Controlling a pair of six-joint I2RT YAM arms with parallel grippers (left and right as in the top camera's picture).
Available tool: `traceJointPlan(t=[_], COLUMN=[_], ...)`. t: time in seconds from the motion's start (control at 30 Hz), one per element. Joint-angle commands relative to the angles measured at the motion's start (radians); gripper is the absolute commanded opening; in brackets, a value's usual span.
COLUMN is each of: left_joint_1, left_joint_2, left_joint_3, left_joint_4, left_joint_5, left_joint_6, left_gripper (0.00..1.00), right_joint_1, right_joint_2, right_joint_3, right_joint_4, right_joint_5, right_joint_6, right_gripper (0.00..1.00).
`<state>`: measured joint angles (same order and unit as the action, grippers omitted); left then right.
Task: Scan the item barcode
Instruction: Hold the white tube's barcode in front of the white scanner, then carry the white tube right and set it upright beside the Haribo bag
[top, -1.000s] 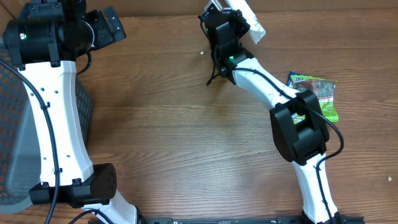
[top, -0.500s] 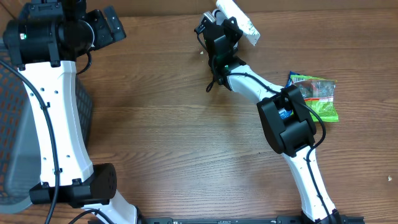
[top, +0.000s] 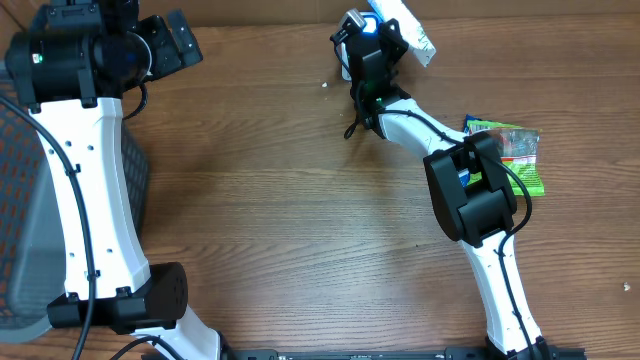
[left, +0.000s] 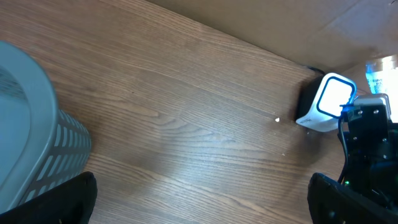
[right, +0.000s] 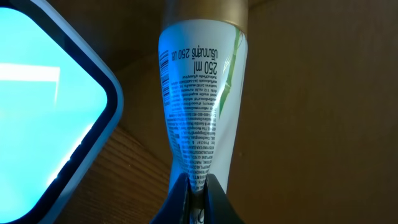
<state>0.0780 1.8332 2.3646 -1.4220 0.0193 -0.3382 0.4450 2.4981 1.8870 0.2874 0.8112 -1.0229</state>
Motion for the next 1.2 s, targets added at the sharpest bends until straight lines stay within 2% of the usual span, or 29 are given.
traceJointPlan(t=[0.0, 0.47, 0.67, 0.77, 0.9, 0.97, 1.0, 1.17], left_joint_1=[-0.013, -0.013, -0.013, -0.013, -0.013, -0.013, -0.013, -0.013], left_joint_2=[-0.002, -0.002, -0.002, -0.002, -0.002, -0.002, -0.002, -0.002], left_joint_3=[0.020, 0.020, 0.020, 0.020, 0.020, 0.020, 0.020, 0.020], left_joint_4=[0.001, 0.000, 0.001, 0.001, 0.001, 0.001, 0.001, 0.001], left_joint_5=[0.000, 0.000, 0.000, 0.000, 0.000, 0.000, 0.000, 0.000], left_joint_6=[-0.006, -0.006, -0.006, -0.006, -0.006, -0.006, -0.006, -0.006], left_gripper=[1.00, 1.00, 1.00, 1.00, 1.00, 1.00, 1.00, 1.00], right_joint_1=[0.011, 0.041, 0.045, 0.049, 0.053, 0.050, 0.029, -0.070], right_joint_2=[-0.016, -0.070, -0.134, -0.194, -0.333, -0.434, -0.538, -0.713], right_joint_3=[0.031, 0.031, 0.031, 0.031, 0.031, 0.031, 0.031, 0.031], right_joint_4=[0.026, 0.045, -0.072, -0.185, -0.418, -0.591, -0.753, -1.017], right_joint_5=[0.008, 0.044, 0.044, 0.044, -0.034, -0.188, -0.382, -0.778], right_joint_6=[-0.009, -0.029, 0.047, 0.148, 0.359, 0.483, 0.613, 0.872], right_gripper=[0.04, 0.04, 0.04, 0.04, 0.04, 0.04, 0.04, 0.04])
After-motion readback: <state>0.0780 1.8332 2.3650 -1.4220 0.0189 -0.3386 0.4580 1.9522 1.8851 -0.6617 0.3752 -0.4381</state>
